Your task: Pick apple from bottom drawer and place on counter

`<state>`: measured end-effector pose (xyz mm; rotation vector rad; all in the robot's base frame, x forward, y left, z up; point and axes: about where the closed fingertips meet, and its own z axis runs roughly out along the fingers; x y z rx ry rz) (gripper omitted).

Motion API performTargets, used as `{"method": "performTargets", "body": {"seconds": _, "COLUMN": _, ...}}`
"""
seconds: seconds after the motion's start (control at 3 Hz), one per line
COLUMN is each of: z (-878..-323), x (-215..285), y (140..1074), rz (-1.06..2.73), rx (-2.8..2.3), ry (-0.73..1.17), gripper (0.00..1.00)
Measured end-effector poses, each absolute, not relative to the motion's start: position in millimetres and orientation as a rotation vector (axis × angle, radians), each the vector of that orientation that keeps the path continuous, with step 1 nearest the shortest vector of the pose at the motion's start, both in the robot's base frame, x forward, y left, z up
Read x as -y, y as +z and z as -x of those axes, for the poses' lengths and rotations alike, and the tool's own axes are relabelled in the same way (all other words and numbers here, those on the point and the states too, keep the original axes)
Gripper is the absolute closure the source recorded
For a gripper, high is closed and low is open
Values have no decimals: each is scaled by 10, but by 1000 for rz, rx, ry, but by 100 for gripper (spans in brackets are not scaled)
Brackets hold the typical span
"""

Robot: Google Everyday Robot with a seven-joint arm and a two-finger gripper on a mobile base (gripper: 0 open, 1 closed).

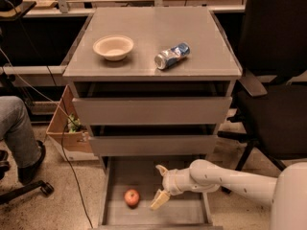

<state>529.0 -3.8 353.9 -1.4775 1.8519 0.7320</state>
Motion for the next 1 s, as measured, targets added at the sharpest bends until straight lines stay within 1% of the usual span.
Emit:
{"method": "performTargets", "body": {"seconds": 0.33, "z": -5518, "x": -18, "y": 3060, "rz": 1424, "rx": -1897, "ry": 697, "gripper": 0}}
{"method": "performTargets", "body": {"seconds": 1.0, "z": -5809, "x": -133, "y": 2177, "rz": 1289, "rx": -1997, "ry": 607, "gripper": 0}}
